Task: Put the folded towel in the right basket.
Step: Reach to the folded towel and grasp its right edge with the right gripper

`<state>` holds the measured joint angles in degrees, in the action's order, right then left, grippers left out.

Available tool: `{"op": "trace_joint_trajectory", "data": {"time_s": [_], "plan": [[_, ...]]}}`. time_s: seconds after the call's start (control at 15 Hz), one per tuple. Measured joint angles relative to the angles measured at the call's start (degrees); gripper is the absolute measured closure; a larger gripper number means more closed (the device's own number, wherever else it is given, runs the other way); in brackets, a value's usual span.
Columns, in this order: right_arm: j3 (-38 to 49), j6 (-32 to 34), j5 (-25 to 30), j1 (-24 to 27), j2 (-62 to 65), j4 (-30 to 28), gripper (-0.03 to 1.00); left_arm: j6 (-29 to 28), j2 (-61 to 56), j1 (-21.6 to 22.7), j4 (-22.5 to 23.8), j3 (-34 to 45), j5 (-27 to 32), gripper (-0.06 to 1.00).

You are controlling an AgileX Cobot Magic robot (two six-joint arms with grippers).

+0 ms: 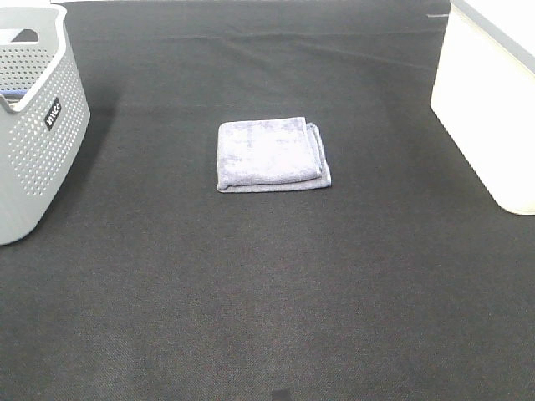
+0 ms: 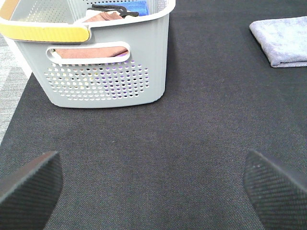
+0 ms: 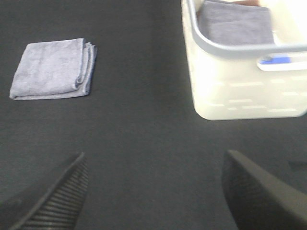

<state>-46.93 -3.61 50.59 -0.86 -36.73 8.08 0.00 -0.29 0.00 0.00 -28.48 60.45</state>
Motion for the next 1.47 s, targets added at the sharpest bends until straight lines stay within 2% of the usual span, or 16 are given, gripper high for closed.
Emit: {"op": "trace_joint_trajectory", "data": {"time_s": [0.33,0.4,0.47,0.53,0.87,1.07,1.2,1.4,1.47], "plan": [[-19.31,-11.12,1.89,0.00,-25.27,11.29,0.24,0.00,0.00,0.00,0.00,0.00,0.00,-0.03],[-23.20,-12.32,3.27,0.00,-30.42,12.89,0.24,0.00,0.00,0.00,0.00,0.00,0.00,-0.03],[-23.20,-12.32,3.27,0.00,-30.42,12.89,0.24,0.00,0.00,0.00,0.00,0.00,0.00,-0.03],[-28.42,-13.24,4.53,0.00,-36.55,14.78,0.24,0.00,0.00,0.00,0.00,0.00,0.00,-0.03],[-39.30,-13.35,4.81,-0.69,-52.25,16.62,0.24,0.00,0.00,0.00,0.00,0.00,0.00,-0.03],[-46.29,-13.29,5.61,-6.76,-62.62,16.79,0.24,0.00,0.00,0.00,0.00,0.00,0.00,-0.03],[-51.97,-11.46,8.94,-9.05,-69.73,17.25,0.24,0.00,0.00,0.00,0.00,0.00,0.00,-0.03],[-63.20,-9.63,17.42,-9.28,-81.47,20.28,0.24,0.00,0.00,0.00,0.00,0.00,0.00,-0.03],[-66.86,-8.71,18.45,-9.28,-85.08,21.08,0.24,0.00,0.00,0.00,0.00,0.00,0.00,-0.03]]}}
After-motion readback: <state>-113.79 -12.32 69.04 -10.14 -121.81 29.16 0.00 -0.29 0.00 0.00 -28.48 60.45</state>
